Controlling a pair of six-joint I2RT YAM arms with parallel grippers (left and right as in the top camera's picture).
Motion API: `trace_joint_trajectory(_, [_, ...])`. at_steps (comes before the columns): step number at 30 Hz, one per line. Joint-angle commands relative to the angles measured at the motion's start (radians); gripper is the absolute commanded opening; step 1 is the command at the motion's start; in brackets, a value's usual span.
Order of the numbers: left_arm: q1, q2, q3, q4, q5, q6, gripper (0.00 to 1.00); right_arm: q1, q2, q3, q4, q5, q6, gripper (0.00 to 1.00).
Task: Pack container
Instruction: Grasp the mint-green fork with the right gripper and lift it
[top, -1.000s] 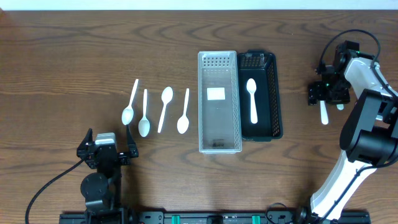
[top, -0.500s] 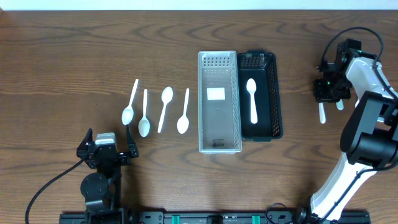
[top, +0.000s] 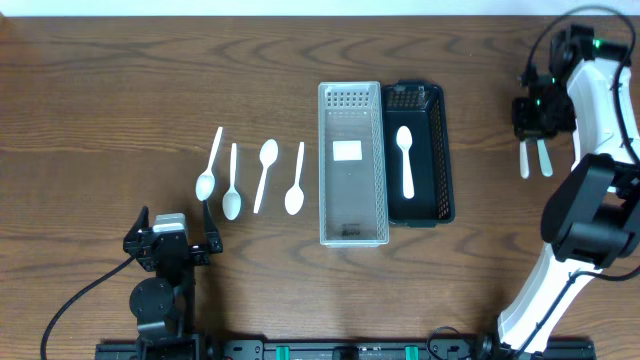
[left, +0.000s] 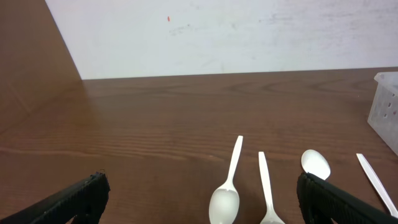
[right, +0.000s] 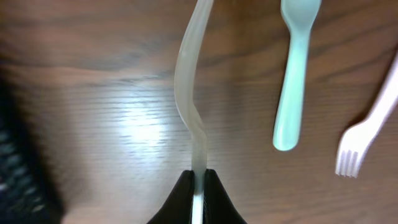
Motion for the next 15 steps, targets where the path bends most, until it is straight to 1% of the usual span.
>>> trace_joint_trajectory(1, [0.003, -0.006, -0.029, -0.014, 0.0, 0.009, 0.98, 0.052, -0.001, 0.092, -0.055, -0.014, 0.059, 0.01])
trace_joint_trajectory(7, [0.003, -0.006, -0.029, -0.014, 0.0, 0.009, 0.98, 0.153, -0.001, 0.234, -0.164, -0.188, 0.087, 0.01])
trace_joint_trajectory(9, [0.003, -0.006, -0.029, -0.014, 0.0, 0.009, 0.98, 0.187, -0.001, 0.257, -0.175, -0.184, 0.121, 0.01])
trace_joint_trajectory(12, [0.003, -0.006, -0.029, -0.014, 0.0, 0.009, 0.98, 0.214, -0.001, 0.26, -0.161, -0.136, 0.133, 0.01])
trace_joint_trajectory(13, [0.003, -0.006, -0.029, -0.014, 0.0, 0.009, 0.98, 0.217, -0.001, 0.256, -0.151, -0.12, 0.137, 0.09])
trace_joint_trajectory(14, [0.003, -0.006, -0.029, -0.014, 0.0, 0.009, 0.98, 0.217, -0.001, 0.249, -0.138, -0.116, 0.137, 0.27])
trace_joint_trajectory(15, [0.003, -0.006, -0.029, -0.014, 0.0, 0.009, 0.98, 0.216, -0.001, 0.243, -0.127, -0.117, 0.137, 0.41])
